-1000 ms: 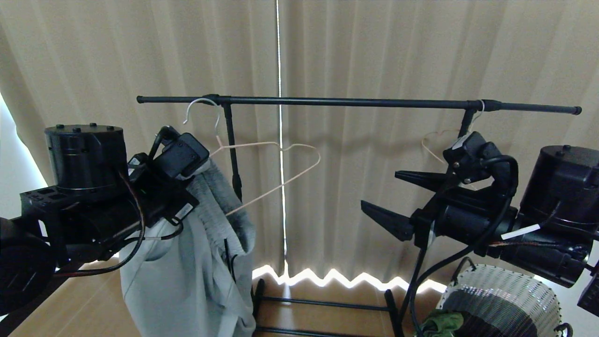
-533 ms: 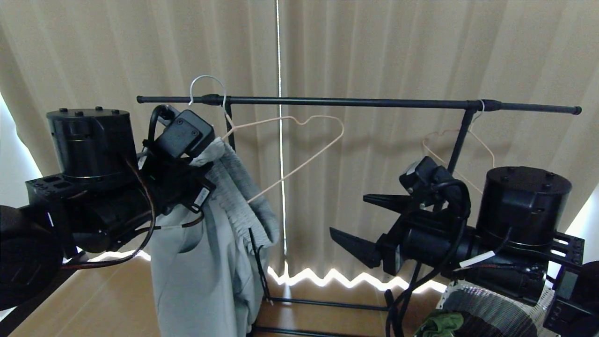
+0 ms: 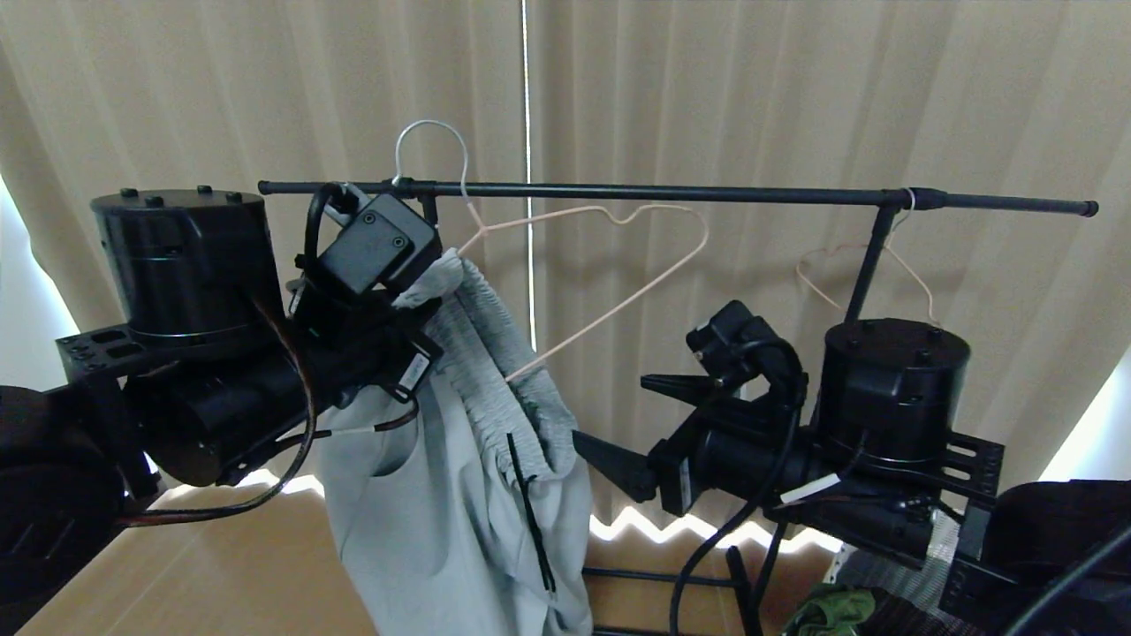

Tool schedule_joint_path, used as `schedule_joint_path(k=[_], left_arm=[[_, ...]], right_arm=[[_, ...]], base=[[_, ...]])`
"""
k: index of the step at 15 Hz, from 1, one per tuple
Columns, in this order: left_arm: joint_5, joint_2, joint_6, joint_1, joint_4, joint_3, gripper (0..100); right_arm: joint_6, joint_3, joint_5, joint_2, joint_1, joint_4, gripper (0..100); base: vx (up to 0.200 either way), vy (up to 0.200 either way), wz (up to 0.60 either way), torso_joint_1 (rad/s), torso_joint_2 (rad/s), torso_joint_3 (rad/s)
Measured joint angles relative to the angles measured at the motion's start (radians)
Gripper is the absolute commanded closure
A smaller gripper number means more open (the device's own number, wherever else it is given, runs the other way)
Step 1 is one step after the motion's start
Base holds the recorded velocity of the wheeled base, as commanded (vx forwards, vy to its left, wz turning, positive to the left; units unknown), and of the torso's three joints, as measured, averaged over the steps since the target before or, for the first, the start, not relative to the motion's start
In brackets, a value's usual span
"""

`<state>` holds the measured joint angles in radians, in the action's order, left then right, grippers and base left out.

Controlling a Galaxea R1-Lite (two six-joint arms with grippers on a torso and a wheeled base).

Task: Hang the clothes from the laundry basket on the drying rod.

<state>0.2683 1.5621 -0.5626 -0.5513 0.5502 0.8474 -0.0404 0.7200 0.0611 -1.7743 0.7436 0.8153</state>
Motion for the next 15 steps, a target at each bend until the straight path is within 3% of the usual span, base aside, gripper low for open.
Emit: schedule_joint_path(k=[7, 12, 13, 15], left_arm=[[0.0, -0.047, -0.008, -0.062, 0.0, 0.0, 100], [-0.001, -0.066, -0.007, -0.096, 0.0, -0.002, 100], [-0.001, -0.071, -0.007, -0.104, 0.0, -0.002, 100], [-0.001, -0.079, -0.008, -0.112, 0.0, -0.002, 100]], right_arm=[[-0.001, 0.066, -0.088, -0.139, 0.006, 0.06, 0], [-0.002, 0.062, -0.092, -0.182, -0.01, 0.066, 0], [-0.004, 0.059, -0.092, -0.187, -0.014, 0.066, 100], [-0.005, 0.054, -0.094, -0.193, -0.022, 0.067, 100]], base=[[0.0, 0.0, 0.0, 0.0, 0.0, 0.0], [0.0, 0.0, 0.0, 0.0, 0.0, 0.0], [0.0, 0.0, 0.0, 0.0, 0.0, 0.0], [0.0, 0.0, 0.0, 0.0, 0.0, 0.0]])
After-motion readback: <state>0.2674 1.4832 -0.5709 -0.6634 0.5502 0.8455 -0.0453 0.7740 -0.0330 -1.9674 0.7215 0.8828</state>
